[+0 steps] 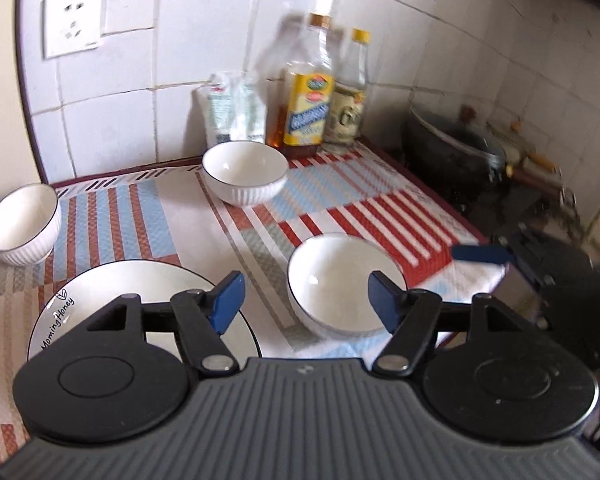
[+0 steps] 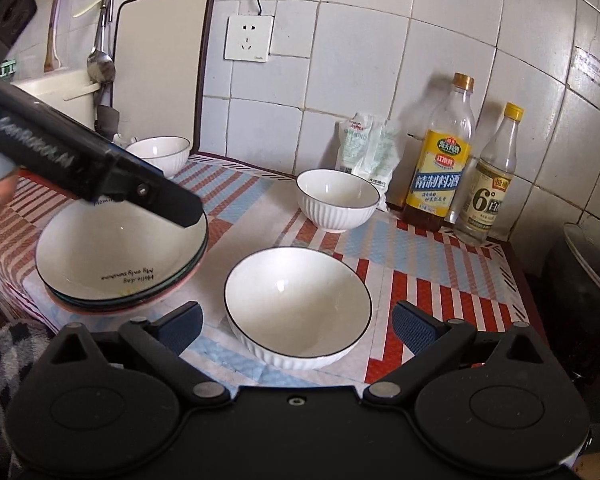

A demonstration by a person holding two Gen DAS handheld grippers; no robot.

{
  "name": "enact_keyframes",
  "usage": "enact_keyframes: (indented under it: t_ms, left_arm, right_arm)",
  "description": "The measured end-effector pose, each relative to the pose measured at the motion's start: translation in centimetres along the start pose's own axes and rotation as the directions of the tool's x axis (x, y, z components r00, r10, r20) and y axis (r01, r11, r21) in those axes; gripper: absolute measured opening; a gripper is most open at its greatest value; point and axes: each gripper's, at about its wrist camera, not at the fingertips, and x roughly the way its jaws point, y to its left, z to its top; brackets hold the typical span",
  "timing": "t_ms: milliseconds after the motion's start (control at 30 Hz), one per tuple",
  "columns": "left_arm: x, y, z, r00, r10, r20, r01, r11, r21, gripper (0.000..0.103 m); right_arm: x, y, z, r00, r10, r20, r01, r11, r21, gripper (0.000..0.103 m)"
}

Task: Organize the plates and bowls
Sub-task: 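Reach the left gripper to the bowl by the bottles and grasp its rim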

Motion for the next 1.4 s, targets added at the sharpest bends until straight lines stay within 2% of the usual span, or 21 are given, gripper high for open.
enact_keyframes:
  t_ms: [67, 267, 367, 500, 667, 767, 867, 1000, 1067, 1200, 1333, 1400]
  left_arm:
    - [0.4, 0.9, 0.8, 0.999, 0.024, 0.026, -0.023, 0.999, -0.039, 0.067]
    - [2.4, 3.2, 3.3, 0.998, 0.055, 0.038, -0.054, 0.997, -0.049, 0.066]
    - [3.2, 3.8, 4.3, 0.997, 0.058, 0.054, -0.057, 0.998, -0.024, 0.066]
    - [5.4, 4.1, 5.6, 0.996, 0.079, 0.035, -0.079, 0.997, -0.005, 0.065]
    - [10.3, 4.9, 6.8, 0.991, 0.128, -0.029, -0.130, 0.988, -0.086, 0.058]
    - [12.3, 5.6, 7.7, 0.986, 0.165, -0.017, -0.166, 0.980, -0.111, 0.056]
    - [14.2, 6.5, 8.5, 0.978, 0.203, -0.044, -0.207, 0.971, -0.120, 0.053]
    - [16.7, 8.3, 9.2, 0.975, 0.190, -0.118, -0.209, 0.961, -0.179, 0.048]
    - [17.8, 8.8, 9.4, 0.971, 0.192, -0.141, -0.215, 0.961, -0.174, 0.048]
    - [19.4, 9.3, 9.6, 0.966, 0.191, -0.176, -0.219, 0.964, -0.153, 0.046]
    - [20.5, 9.9, 9.9, 0.968, 0.176, -0.182, -0.206, 0.964, -0.166, 0.039]
    - [21.1, 10.1, 10.0, 0.968, 0.170, -0.183, -0.201, 0.964, -0.172, 0.031]
  right_arm:
    - [-0.2, -0.5, 0.9, 1.000, 0.014, -0.001, -0.014, 0.999, 0.032, 0.102]
    - [0.8, -3.4, 3.1, 0.992, 0.122, -0.021, -0.115, 0.974, 0.195, 0.101]
    - [2.2, -5.5, 4.1, 0.987, 0.156, -0.038, -0.138, 0.947, 0.290, 0.098]
    - [4.7, -8.6, 5.2, 0.974, 0.221, -0.050, -0.180, 0.890, 0.419, 0.094]
    - [8.3, -11.2, 6.7, 0.969, 0.237, -0.073, -0.170, 0.848, 0.502, 0.074]
    - [10.8, -12.6, 7.3, 0.966, 0.248, -0.077, -0.167, 0.818, 0.550, 0.071]
    - [13.2, -13.3, 7.8, 0.964, 0.245, -0.107, -0.144, 0.813, 0.564, 0.066]
    - [16.5, -14.1, 8.4, 0.961, 0.239, -0.138, -0.119, 0.811, 0.573, 0.063]
    - [18.2, -14.5, 8.6, 0.960, 0.230, -0.158, -0.100, 0.812, 0.575, 0.061]
    - [21.0, -14.7, 9.0, 0.966, 0.156, -0.208, -0.025, 0.852, 0.523, 0.062]
    - [22.6, -15.3, 8.9, 0.961, 0.209, -0.183, -0.077, 0.834, 0.547, 0.061]
    - [23.2, -15.0, 8.9, 0.960, 0.210, -0.186, -0.080, 0.841, 0.535, 0.052]
